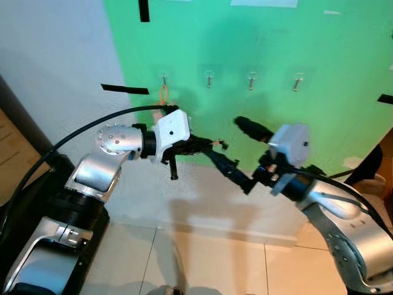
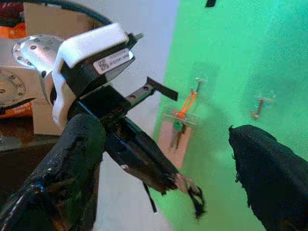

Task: Hang keys on a hook

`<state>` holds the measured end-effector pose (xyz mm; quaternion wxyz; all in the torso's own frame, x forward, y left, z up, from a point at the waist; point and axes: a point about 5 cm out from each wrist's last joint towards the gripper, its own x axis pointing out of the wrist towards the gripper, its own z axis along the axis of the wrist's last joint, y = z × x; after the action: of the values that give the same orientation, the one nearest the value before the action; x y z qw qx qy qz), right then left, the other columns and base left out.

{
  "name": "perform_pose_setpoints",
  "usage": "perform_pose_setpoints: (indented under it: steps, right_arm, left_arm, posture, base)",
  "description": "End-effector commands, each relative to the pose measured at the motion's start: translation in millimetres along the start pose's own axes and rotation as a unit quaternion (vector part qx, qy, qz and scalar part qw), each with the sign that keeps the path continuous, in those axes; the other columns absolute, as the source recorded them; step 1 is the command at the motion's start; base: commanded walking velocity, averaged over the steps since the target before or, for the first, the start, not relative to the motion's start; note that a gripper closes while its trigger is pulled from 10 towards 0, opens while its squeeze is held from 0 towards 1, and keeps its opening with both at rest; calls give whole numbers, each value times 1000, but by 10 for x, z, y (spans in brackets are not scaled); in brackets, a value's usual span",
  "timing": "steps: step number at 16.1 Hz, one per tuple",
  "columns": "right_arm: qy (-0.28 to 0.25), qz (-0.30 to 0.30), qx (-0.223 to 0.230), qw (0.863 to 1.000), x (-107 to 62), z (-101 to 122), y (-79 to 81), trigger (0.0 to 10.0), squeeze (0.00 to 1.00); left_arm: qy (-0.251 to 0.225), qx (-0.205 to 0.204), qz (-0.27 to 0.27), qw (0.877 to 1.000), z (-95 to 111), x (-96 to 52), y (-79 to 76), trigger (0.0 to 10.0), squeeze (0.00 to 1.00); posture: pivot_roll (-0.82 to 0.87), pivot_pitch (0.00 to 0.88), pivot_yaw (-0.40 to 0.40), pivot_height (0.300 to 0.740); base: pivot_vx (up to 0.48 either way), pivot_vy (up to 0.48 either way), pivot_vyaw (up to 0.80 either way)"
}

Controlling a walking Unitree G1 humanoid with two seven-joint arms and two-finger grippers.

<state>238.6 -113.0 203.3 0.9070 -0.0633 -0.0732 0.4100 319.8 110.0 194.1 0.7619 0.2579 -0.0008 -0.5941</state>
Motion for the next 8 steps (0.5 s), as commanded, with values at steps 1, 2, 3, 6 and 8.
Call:
perform_pose_setpoints:
  steps: [1, 2, 3, 6, 8]
  right_arm:
    - [17, -3, -9, 1000, 47, -13, -13, 10000, 0]
    - [38, -18, -14, 999, 70, -54, -50, 10000, 0]
    - [47, -27, -17, 998, 79, -75, -75, 10000, 0]
    - [79, -10, -45, 996, 56, -146, -50, 10000, 0]
    - [95, -6, -52, 994, 43, -192, -45, 10000, 0]
  left_arm:
    - [-6, 8, -6, 1000, 44, -30, 11, 10000, 0]
    - [-9, 11, -17, 1000, 46, -30, -17, 10000, 0]
    - [-12, 13, -21, 1000, 54, -26, -32, 10000, 0]
    - [-13, 15, -8, 1000, 66, -43, 1, 10000, 0]
    - [-12, 14, -8, 1000, 60, -71, 7, 10000, 0]
  posture:
    - [-201, 0, 71, 740]
    - [-199, 0, 71, 740]
    - [-198, 0, 70, 740]
    - [-190, 0, 60, 740]
    - [-191, 0, 60, 740]
  base:
    - [0, 0, 0]
    - [0, 0, 0]
    - [0, 0, 0]
    - [0, 0, 0]
    - [0, 0, 0]
